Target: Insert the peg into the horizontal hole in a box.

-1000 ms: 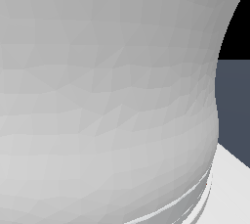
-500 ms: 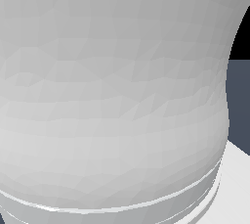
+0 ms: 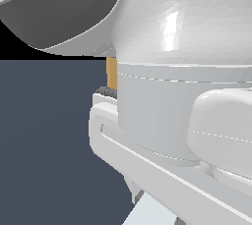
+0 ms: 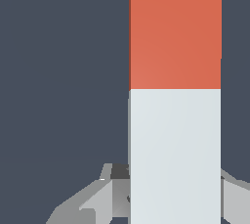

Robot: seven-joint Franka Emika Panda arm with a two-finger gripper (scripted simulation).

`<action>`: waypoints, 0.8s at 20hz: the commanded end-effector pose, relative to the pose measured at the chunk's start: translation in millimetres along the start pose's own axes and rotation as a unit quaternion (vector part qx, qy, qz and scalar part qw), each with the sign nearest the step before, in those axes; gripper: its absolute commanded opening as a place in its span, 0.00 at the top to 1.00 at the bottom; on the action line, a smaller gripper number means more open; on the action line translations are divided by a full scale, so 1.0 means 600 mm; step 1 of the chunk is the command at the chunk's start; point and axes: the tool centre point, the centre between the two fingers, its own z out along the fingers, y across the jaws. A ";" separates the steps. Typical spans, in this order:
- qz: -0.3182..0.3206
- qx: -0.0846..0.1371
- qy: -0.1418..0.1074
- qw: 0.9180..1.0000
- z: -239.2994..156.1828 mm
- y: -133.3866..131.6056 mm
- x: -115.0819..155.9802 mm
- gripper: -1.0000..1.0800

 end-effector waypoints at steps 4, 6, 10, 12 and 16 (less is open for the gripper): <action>-0.101 -0.002 0.000 0.995 -0.038 0.001 0.100 1.00; -0.139 -0.002 0.000 0.990 -0.051 -0.005 0.137 1.00; -0.211 -0.002 0.000 0.977 -0.076 -0.024 0.206 1.00; -0.245 -0.003 0.000 0.969 -0.087 -0.037 0.238 1.00; -0.311 -0.003 0.001 0.951 -0.110 -0.068 0.297 1.00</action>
